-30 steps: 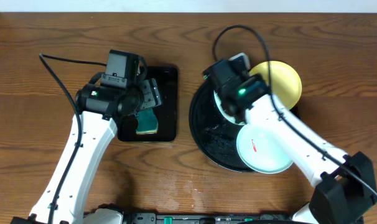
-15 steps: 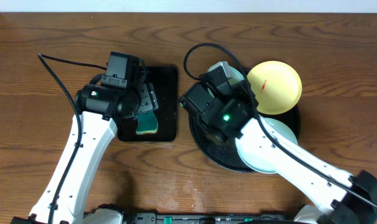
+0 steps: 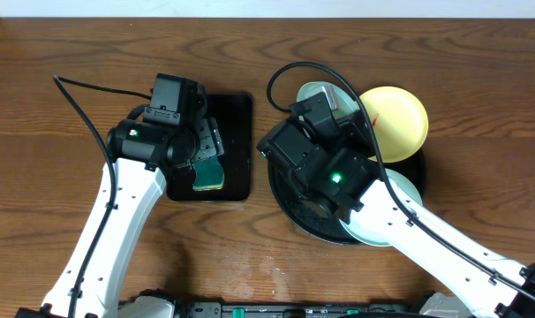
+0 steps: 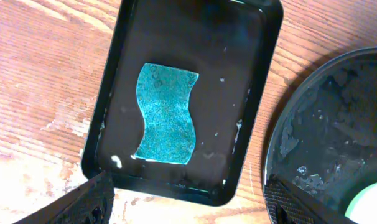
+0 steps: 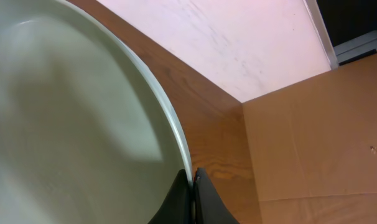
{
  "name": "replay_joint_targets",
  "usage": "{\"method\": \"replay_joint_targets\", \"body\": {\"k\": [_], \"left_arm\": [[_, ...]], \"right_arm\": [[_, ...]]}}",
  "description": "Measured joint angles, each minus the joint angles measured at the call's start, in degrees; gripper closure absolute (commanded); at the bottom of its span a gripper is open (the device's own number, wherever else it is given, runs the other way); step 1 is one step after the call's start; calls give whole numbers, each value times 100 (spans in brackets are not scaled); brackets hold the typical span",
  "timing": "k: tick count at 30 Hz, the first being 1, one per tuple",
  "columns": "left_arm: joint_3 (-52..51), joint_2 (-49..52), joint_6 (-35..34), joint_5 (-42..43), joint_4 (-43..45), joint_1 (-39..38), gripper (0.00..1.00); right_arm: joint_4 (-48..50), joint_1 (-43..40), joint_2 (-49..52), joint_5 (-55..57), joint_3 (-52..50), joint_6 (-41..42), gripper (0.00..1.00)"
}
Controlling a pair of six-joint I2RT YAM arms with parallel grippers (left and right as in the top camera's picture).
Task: Clean dirty plates on tray and stack at the side
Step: 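Lift the pale green plate with the right gripper and set it right of the tray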
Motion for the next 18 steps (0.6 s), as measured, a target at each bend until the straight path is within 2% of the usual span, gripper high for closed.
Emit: {"method": "replay_joint_targets", "body": {"k": [18], "left_arm": [[0,0,0,0,0,0,22]], "right_arm": [[2,0,-9,-4,0,33,99]]}}
